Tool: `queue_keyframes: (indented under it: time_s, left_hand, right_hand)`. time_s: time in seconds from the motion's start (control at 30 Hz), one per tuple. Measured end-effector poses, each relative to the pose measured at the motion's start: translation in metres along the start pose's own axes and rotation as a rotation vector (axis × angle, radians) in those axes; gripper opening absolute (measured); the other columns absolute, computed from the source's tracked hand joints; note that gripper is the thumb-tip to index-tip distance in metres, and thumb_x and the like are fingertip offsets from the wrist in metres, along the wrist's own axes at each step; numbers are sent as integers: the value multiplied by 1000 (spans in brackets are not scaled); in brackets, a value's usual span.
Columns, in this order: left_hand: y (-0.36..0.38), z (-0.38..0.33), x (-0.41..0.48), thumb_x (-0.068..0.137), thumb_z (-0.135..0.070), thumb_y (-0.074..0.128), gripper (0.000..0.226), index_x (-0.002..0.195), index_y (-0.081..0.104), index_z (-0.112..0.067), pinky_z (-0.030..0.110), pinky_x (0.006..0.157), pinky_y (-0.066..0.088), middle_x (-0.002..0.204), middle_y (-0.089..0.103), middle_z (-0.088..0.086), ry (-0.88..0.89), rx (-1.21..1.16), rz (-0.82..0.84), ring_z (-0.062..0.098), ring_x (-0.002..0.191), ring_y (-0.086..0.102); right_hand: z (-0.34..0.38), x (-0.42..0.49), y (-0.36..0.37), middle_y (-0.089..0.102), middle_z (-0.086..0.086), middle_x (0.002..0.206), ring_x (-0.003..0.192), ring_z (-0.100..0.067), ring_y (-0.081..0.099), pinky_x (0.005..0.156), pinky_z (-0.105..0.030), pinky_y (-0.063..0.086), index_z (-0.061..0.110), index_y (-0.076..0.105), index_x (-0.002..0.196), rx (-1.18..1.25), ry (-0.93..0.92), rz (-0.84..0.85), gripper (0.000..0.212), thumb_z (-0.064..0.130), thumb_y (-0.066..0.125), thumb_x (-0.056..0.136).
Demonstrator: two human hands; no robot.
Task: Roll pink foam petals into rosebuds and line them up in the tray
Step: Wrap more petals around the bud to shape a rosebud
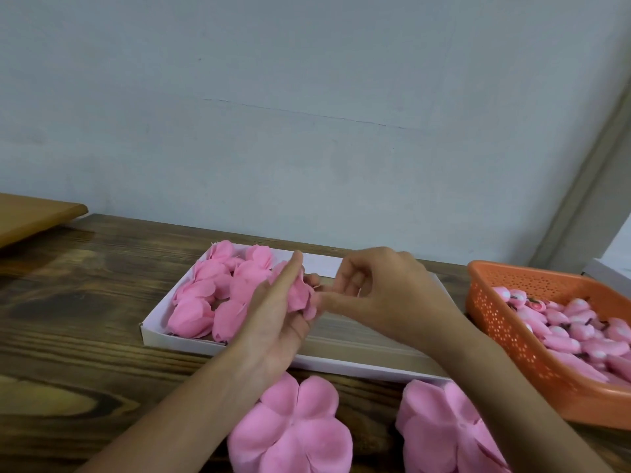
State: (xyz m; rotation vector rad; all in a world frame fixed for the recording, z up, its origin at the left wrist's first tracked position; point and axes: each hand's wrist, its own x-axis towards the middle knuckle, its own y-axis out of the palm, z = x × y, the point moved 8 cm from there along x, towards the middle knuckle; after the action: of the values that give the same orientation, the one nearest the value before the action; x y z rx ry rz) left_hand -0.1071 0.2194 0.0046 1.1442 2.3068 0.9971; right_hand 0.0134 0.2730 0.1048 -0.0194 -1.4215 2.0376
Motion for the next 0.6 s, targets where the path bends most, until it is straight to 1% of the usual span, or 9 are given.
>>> queue_keyframes:
  time_s: [0.07, 0.1, 0.2, 0.23, 0.27, 0.33, 0.4, 0.47, 0.6]
  left_hand:
    - [-3, 3, 1, 81, -35, 77, 33, 91, 61, -8, 28, 70, 48, 74, 62, 7, -13, -27, -30, 19, 70, 57]
    - [-4, 4, 1, 80, -35, 78, 33, 90, 64, -7, 26, 72, 51, 76, 63, 7, -21, -47, -42, 18, 71, 60]
    - [-5, 5, 0, 72, -35, 81, 25, 67, 74, -11, 24, 55, 57, 73, 71, 7, -15, -85, -58, 17, 62, 69]
    - [-4, 5, 0, 71, -35, 81, 23, 66, 75, -13, 27, 55, 58, 76, 73, 7, -13, -94, -46, 19, 65, 73]
    - [-2, 5, 0, 72, -34, 81, 22, 71, 75, -13, 31, 57, 60, 80, 75, 9, -14, -110, -25, 23, 72, 76]
    - [0, 5, -1, 74, -31, 80, 28, 91, 71, -10, 38, 63, 62, 89, 77, 12, -24, -130, 8, 29, 85, 78]
    - [1, 5, -2, 72, -30, 79, 39, 103, 67, -9, 43, 67, 63, 96, 78, 12, -31, -108, 22, 31, 92, 78]
    - [1, 3, -2, 72, -30, 78, 43, 107, 68, -9, 44, 73, 64, 100, 79, 12, -22, -92, 34, 31, 96, 77]
    - [-1, 0, -1, 80, -31, 73, 27, 100, 73, -13, 39, 71, 63, 98, 78, 11, 53, -28, 37, 27, 94, 76]
  right_hand:
    - [6, -3, 7, 70, 16, 66, 70, 4, 63, 57, -11, 40, 26, 68, 71, -52, -21, 11, 41, 64, 83, 70]
    - [8, -4, 10, 70, 14, 67, 70, -1, 64, 58, -13, 39, 24, 68, 72, -68, -33, -2, 43, 64, 83, 70]
    - [11, -4, 15, 71, 9, 71, 73, -9, 65, 73, -29, 51, 22, 67, 74, -95, -48, -53, 40, 59, 81, 73]
    - [12, -5, 17, 71, 9, 72, 74, -9, 66, 74, -30, 51, 23, 67, 75, -94, -49, -53, 37, 57, 80, 74]
    - [12, -5, 19, 72, 10, 73, 75, -9, 66, 74, -29, 51, 24, 68, 77, -93, -48, -50, 32, 54, 79, 76]
    - [11, -4, 20, 73, 13, 74, 73, -8, 66, 71, -26, 50, 26, 71, 79, -80, -40, -52, 19, 44, 78, 80]
    - [2, -2, 19, 74, 14, 70, 64, -5, 67, 65, -24, 54, 27, 72, 79, 40, 10, -48, 10, 33, 78, 84]
    - [-6, -1, 19, 74, 11, 64, 53, -7, 68, 60, -26, 59, 25, 71, 78, 211, 77, -39, 11, 27, 79, 85]
    - [-12, 0, 19, 75, -1, 64, 54, -20, 73, 60, -37, 64, 13, 66, 82, 500, 148, -70, 20, 20, 84, 83]
